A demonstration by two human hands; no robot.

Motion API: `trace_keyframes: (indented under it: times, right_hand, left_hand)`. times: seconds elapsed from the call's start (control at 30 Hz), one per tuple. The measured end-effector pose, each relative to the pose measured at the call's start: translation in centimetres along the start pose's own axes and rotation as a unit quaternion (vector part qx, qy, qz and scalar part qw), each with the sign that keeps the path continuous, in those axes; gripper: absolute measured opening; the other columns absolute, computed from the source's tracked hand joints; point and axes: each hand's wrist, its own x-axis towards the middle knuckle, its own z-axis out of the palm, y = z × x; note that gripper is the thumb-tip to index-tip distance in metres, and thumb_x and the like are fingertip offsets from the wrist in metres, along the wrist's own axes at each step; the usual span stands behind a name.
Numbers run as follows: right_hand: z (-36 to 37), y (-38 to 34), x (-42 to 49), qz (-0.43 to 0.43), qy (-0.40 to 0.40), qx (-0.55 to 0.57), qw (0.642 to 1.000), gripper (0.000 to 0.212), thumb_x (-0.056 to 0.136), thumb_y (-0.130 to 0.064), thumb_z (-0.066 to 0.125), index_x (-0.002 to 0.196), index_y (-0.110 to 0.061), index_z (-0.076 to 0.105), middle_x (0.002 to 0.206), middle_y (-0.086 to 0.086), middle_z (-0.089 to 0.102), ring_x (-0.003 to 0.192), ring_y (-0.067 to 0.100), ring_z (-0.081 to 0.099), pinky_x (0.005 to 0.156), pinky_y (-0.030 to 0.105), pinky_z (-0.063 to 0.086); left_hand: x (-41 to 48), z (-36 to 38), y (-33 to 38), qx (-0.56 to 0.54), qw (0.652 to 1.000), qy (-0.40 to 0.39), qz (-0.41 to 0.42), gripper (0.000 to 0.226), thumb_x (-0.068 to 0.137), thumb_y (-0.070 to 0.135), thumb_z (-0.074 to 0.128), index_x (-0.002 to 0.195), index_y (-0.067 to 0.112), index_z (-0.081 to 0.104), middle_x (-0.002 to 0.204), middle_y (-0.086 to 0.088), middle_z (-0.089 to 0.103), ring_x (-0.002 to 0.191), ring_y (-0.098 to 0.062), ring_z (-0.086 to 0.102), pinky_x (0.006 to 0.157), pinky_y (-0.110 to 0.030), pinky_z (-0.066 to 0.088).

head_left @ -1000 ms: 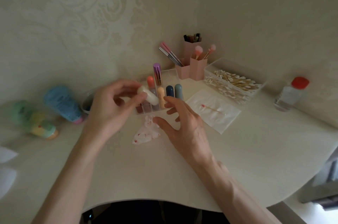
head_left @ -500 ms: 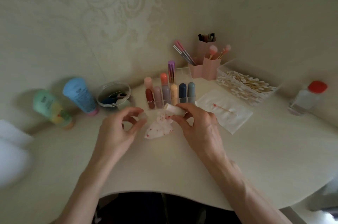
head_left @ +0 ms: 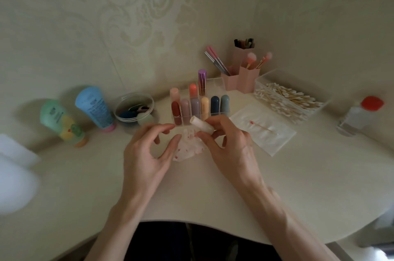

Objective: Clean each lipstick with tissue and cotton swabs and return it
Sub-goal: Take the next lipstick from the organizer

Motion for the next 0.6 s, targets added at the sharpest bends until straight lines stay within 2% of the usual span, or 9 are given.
trace_keyframes:
  times: [0.13,0.27,0.37,0.47,0.6]
  right_hand:
    - [0.0,-0.2,-0.1,-0.016,-0.007,0.016,1.0,0.023,0.093,-0.03,0.079,0.113,-0.024,0.07,0.095,-0.016,0.073,0.087,0.0,0.066,0.069,0.008,0.042]
    - [0.1,-0.1,-0.2,-0.017,-0.016,0.012,1.0,0.024,0.093,-0.029,0.079,0.114,-0.022,0.071,0.096,-0.016,0.073,0.087,-0.001,0.065,0.07,0.007,0.043]
    - [0.0,-0.1,-0.2,-0.007,-0.018,0.014,1.0,0.024,0.093,-0.031,0.078,0.115,-0.025,0.07,0.095,-0.016,0.072,0.087,0.001,0.065,0.07,0.01,0.043]
    - [0.0,0.2,0.0,0.005,-0.01,0.019,1.0,0.022,0.095,-0.033,0.077,0.115,-0.027,0.069,0.095,-0.015,0.072,0.086,0.005,0.065,0.069,0.013,0.043]
    - [0.1,0.4,0.1,0.009,-0.001,0.01,1.0,0.023,0.094,-0.034,0.077,0.114,-0.027,0.069,0.093,-0.015,0.071,0.084,0.006,0.066,0.069,0.016,0.044]
  left_hand:
    - [-0.2,0.9,1.4,-0.152,0.986,-0.029,-0.057,0.03,0.087,0.033,0.08,0.114,0.022,0.077,0.095,0.006,0.074,0.071,-0.022,0.063,0.063,-0.038,0.052]
    - [0.0,1.2,1.6,-0.185,0.979,-0.034,-0.08,0.025,0.09,0.028,0.077,0.115,0.022,0.076,0.092,0.008,0.074,0.074,-0.015,0.065,0.065,-0.025,0.05]
    - [0.0,0.8,0.5,-0.154,0.984,-0.015,-0.089,0.02,0.098,0.011,0.068,0.113,0.02,0.076,0.096,0.009,0.075,0.085,-0.015,0.07,0.069,-0.025,0.053]
    - [0.1,-0.1,-1.2,-0.11,0.988,-0.005,-0.11,0.031,0.101,0.0,0.058,0.115,0.022,0.075,0.101,0.01,0.074,0.093,-0.012,0.069,0.074,-0.019,0.051]
    - [-0.2,-1.0,-2.5,-0.03,0.994,-0.066,-0.081,0.031,0.095,0.006,0.067,0.115,0.029,0.073,0.108,0.013,0.07,0.096,-0.01,0.064,0.072,-0.019,0.046]
